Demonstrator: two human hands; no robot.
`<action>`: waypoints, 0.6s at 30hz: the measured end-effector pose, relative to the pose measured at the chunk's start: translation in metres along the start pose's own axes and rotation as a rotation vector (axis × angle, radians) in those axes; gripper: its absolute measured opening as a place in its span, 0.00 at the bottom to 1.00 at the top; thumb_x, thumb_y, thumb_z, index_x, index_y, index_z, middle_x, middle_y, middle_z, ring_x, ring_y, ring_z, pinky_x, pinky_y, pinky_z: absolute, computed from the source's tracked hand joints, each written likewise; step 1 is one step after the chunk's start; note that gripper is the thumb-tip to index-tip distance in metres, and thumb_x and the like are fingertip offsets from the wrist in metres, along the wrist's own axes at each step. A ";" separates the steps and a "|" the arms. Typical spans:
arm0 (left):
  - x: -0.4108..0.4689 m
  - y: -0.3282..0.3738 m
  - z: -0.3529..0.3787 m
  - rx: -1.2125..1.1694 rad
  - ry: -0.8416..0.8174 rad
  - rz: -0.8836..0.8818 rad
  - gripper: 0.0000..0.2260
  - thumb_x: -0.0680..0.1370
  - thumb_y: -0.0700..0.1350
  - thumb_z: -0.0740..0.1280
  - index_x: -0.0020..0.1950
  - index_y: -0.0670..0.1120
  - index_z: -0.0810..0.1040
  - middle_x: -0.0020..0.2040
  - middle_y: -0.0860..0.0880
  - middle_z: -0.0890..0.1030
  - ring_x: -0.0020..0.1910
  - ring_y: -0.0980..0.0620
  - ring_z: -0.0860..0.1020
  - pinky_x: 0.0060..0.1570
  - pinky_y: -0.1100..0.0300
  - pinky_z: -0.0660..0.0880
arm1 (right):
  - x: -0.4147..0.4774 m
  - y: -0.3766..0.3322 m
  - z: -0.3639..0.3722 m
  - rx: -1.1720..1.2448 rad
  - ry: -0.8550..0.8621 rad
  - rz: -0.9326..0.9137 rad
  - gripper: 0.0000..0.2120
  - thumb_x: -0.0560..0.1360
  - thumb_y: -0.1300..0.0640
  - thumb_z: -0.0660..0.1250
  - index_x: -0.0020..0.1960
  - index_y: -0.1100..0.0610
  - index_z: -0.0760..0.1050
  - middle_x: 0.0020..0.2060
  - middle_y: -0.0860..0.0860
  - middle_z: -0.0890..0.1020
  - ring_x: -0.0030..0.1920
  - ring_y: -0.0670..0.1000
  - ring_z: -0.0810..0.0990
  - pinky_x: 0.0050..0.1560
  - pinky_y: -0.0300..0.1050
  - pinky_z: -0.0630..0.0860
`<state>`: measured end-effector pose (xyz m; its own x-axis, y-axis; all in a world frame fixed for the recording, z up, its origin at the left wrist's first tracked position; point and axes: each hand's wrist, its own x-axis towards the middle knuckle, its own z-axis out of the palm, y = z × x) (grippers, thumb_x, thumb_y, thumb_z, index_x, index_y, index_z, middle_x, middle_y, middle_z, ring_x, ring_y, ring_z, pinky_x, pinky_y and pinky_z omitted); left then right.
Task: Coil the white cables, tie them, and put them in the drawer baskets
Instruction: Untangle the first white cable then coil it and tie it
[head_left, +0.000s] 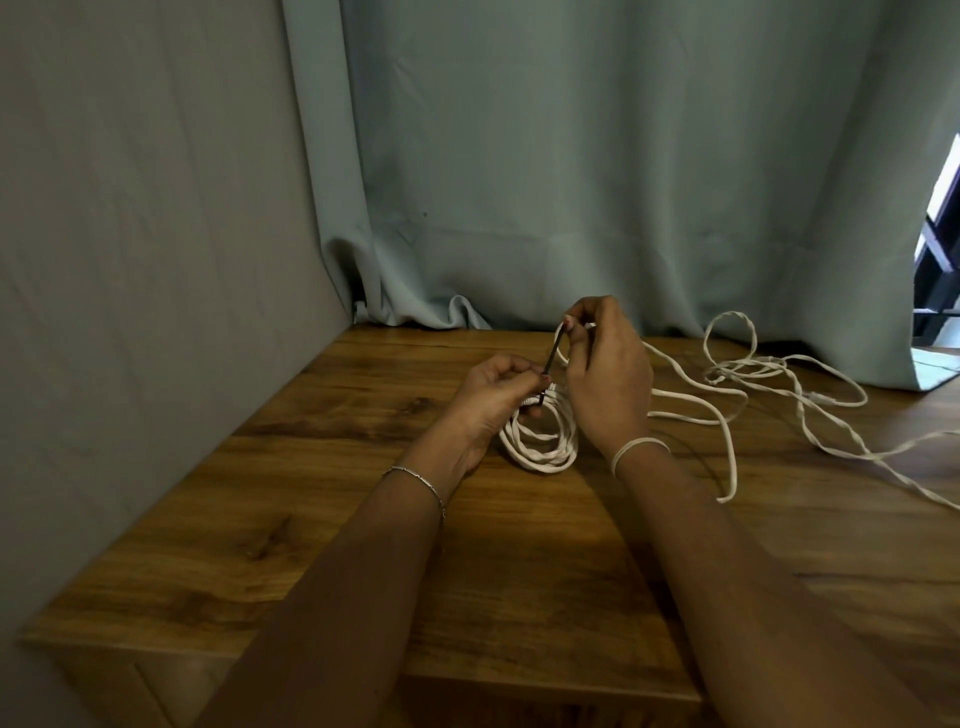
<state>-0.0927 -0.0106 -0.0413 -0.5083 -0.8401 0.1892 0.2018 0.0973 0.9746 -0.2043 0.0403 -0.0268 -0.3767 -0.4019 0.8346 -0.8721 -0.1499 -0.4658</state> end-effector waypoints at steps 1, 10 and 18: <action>0.000 0.001 0.000 -0.004 0.000 0.001 0.02 0.75 0.35 0.68 0.46 0.42 0.78 0.42 0.46 0.80 0.41 0.54 0.79 0.35 0.64 0.77 | 0.000 0.000 0.001 0.029 0.002 -0.004 0.05 0.80 0.58 0.60 0.53 0.58 0.73 0.45 0.51 0.80 0.43 0.49 0.76 0.39 0.42 0.66; 0.004 0.000 -0.005 -0.046 0.156 0.003 0.08 0.74 0.37 0.70 0.36 0.46 0.76 0.36 0.46 0.80 0.34 0.51 0.78 0.35 0.59 0.76 | 0.002 0.004 0.007 0.275 -0.304 0.055 0.04 0.76 0.59 0.68 0.51 0.53 0.77 0.42 0.43 0.80 0.43 0.43 0.79 0.44 0.40 0.77; 0.003 0.002 -0.004 -0.121 0.067 -0.007 0.05 0.75 0.36 0.68 0.42 0.45 0.77 0.40 0.46 0.82 0.38 0.51 0.80 0.36 0.59 0.76 | -0.002 0.005 0.007 0.062 -0.254 -0.127 0.04 0.76 0.61 0.67 0.51 0.58 0.78 0.44 0.51 0.81 0.42 0.48 0.77 0.41 0.45 0.75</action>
<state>-0.0899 -0.0148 -0.0390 -0.4538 -0.8746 0.1704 0.3005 0.0298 0.9533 -0.2061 0.0338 -0.0327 -0.1683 -0.5887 0.7906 -0.8834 -0.2658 -0.3860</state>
